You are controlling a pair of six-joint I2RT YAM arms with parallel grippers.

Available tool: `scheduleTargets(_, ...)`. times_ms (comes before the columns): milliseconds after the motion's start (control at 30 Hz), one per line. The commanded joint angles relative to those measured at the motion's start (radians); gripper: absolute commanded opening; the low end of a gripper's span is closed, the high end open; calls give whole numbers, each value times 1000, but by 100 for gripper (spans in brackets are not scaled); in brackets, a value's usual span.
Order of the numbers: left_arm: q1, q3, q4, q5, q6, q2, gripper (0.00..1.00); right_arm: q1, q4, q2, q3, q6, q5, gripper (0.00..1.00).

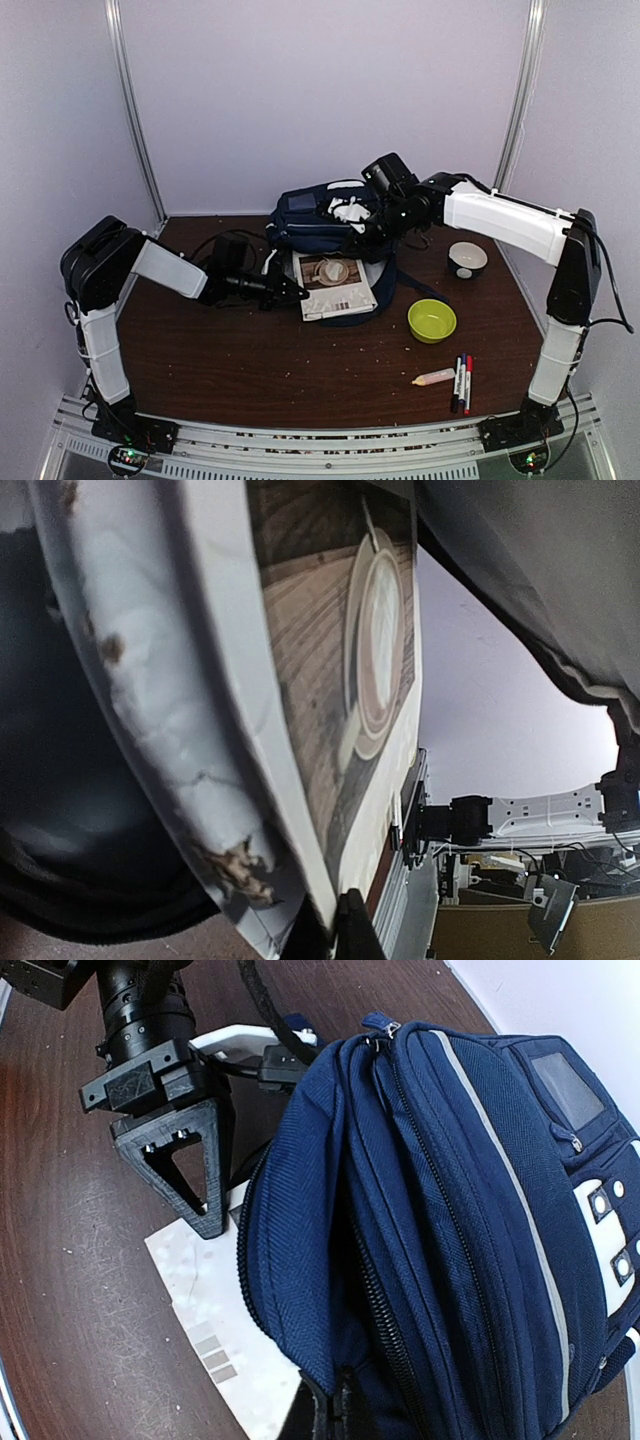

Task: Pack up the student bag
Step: Place the book in the largest pocket of the bag.

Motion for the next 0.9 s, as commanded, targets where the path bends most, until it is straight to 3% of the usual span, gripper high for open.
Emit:
scheduleTargets(0,29,48,45,-61,37,8,6,22,12,-51,-23,-21,-57,0)
scheduleTargets(233,31,-57,33,-105,36,-58,45,19,22,-41,-63,-47,-28,0)
scheduleTargets(500,27,-232,-38,-166,64,-235,59,15,15,-25,-68,-55,-29,0)
scheduleTargets(600,-4,-243,-251,-282,208,-356,62,14,3,-20,-72,-64,-29,0)
scheduleTargets(700,-82,-172,-531,-493,439,-481,63,15,-20,-13,-70,-82,-46,0)
scheduleTargets(767,-166,-138,-598,-662,573,-555,63,13,-19,-13,-77,-77,-58,0)
scheduleTargets(867,-239,-151,-535,-844,762,-645,63,14,-14,-19,-92,-67,-90,0)
